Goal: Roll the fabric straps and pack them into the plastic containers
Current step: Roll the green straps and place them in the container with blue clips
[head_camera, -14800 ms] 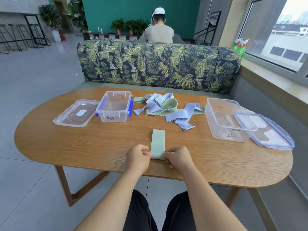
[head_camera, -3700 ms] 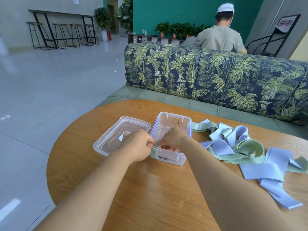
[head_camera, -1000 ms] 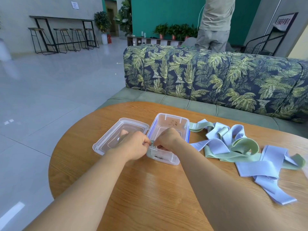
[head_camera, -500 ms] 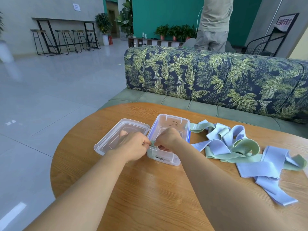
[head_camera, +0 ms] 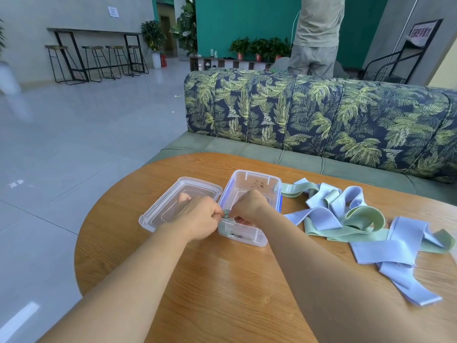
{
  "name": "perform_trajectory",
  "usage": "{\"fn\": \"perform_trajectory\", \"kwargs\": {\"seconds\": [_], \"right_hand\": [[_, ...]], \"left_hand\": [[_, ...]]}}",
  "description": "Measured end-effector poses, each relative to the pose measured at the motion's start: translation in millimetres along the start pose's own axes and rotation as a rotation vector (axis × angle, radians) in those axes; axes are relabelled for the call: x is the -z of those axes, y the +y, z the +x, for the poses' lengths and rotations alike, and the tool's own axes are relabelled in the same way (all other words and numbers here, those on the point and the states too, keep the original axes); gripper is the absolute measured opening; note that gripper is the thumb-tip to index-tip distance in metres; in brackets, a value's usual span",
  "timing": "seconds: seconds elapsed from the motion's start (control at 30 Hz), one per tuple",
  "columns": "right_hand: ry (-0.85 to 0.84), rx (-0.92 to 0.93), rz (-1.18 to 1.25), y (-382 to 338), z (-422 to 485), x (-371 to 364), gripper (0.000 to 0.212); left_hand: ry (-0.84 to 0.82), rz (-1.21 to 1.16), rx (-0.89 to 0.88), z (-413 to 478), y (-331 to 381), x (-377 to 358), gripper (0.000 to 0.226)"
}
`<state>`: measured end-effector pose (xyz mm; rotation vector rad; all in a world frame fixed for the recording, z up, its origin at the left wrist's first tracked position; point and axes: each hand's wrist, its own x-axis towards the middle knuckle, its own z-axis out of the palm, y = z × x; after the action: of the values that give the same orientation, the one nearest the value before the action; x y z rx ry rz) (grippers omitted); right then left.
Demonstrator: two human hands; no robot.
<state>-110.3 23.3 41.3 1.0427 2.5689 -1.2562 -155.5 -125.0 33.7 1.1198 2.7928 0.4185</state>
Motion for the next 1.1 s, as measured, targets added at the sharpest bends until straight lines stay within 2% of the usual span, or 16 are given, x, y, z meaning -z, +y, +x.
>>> {"fn": "perform_trajectory", "kwargs": {"seconds": [0.3,0.53,0.77,1.1], "right_hand": [[0.006,0.015,-0.046,-4,-2,2,0.008],[0.005,0.014,0.031,-1,-7,3,0.005],[0.017,0.021,0.067,-2,-11,5,0.015],[0.073,0.069,0.080,-1,-25,34,0.026]], "left_hand": [[0.002,0.027,0.021,-1,5,5,0.030],[-0.014,0.037,0.017,-8,10,10,0.030],[0.014,0.032,-0.015,-15,13,18,0.031],[0.145,0.040,-0.036,-16,37,46,0.031]]}}
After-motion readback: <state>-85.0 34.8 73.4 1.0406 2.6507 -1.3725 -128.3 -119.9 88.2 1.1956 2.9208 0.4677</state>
